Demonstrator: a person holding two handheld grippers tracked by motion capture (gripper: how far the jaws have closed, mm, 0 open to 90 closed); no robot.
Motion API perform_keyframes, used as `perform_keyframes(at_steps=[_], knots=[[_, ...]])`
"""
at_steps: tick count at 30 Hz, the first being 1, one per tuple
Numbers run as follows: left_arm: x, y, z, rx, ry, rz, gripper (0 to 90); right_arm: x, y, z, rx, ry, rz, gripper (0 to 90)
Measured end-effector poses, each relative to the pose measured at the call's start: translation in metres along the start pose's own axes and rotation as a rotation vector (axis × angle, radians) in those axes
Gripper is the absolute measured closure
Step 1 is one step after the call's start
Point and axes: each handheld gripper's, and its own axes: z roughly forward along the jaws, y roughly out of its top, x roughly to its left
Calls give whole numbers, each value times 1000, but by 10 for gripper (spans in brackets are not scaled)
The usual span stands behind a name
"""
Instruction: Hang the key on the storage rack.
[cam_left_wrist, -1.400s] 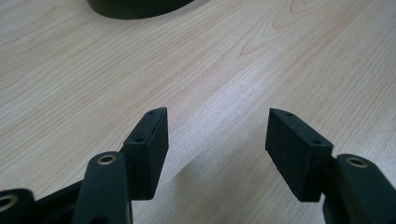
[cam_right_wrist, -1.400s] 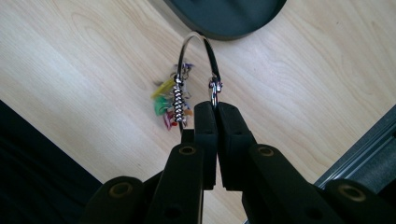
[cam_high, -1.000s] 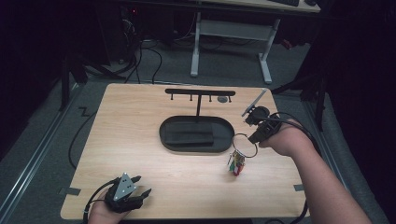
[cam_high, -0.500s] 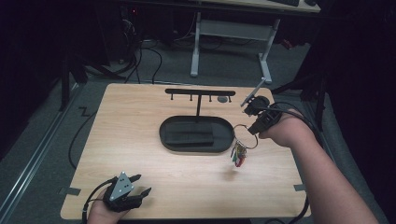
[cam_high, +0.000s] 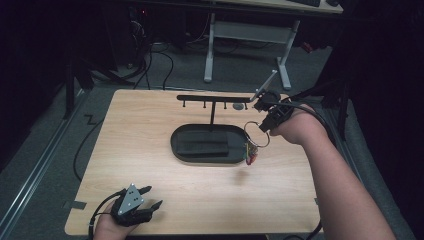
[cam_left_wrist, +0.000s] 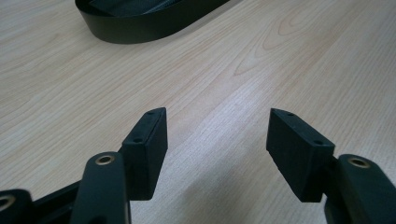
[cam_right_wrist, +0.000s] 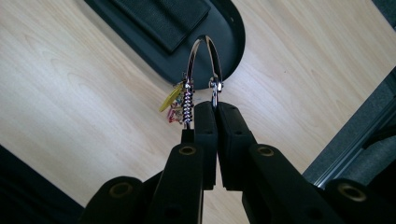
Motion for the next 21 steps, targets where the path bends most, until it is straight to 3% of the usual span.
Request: perform_keyframes(at_steps=[3, 10, 17, 21], knots=[[0, -1, -2, 9, 13, 13, 390, -2, 8, 2, -9, -4, 4, 881], [1, -3, -8, 6, 32, 2, 391, -13, 28, 12, -14, 0, 17, 882], [2, -4, -5, 16, 28, 14, 391, -28, 44, 26, -22, -2, 18, 882], [2, -6, -5, 21, 28, 12, 391, -35, 50, 32, -23, -2, 48, 882]])
